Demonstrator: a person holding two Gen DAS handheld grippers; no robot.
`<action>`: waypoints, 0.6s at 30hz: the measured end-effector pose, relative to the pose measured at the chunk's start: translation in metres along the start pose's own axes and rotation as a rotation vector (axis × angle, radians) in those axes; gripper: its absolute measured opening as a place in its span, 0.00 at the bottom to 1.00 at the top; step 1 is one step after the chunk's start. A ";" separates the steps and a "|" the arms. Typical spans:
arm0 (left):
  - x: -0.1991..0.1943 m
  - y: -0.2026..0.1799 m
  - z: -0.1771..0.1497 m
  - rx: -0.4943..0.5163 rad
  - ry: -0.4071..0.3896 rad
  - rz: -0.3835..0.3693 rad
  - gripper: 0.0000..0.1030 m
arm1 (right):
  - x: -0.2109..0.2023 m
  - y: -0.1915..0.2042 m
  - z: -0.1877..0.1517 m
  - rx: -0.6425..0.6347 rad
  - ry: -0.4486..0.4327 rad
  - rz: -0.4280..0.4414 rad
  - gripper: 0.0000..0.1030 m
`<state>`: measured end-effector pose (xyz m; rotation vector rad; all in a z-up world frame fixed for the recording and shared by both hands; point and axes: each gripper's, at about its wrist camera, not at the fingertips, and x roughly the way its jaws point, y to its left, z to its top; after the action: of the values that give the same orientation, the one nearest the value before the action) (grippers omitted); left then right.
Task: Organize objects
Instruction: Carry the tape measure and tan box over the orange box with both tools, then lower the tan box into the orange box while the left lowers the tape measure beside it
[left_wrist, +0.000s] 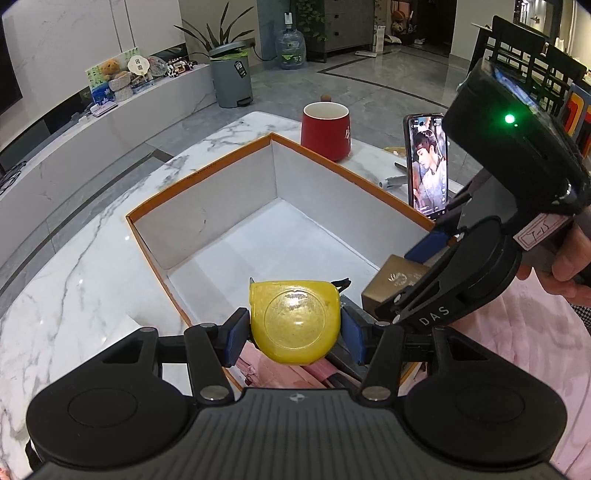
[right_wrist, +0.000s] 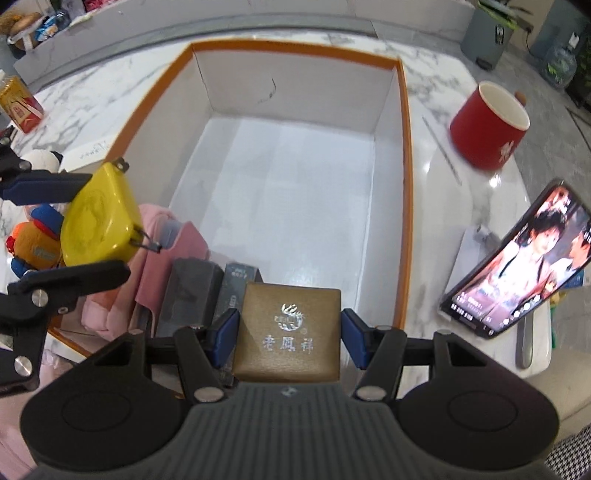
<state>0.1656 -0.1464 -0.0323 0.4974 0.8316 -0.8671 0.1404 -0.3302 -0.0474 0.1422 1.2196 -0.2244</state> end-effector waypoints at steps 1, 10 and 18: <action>0.001 0.001 0.000 0.001 -0.001 -0.002 0.61 | 0.002 0.000 0.000 0.009 0.013 0.001 0.60; 0.007 0.002 -0.001 0.013 -0.003 -0.026 0.61 | 0.008 0.007 0.004 -0.011 0.088 0.002 0.61; 0.009 0.004 -0.001 0.028 -0.006 -0.042 0.61 | 0.005 0.004 0.011 -0.042 0.125 0.058 0.58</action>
<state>0.1714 -0.1476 -0.0401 0.5030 0.8278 -0.9191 0.1528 -0.3287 -0.0485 0.1566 1.3415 -0.1413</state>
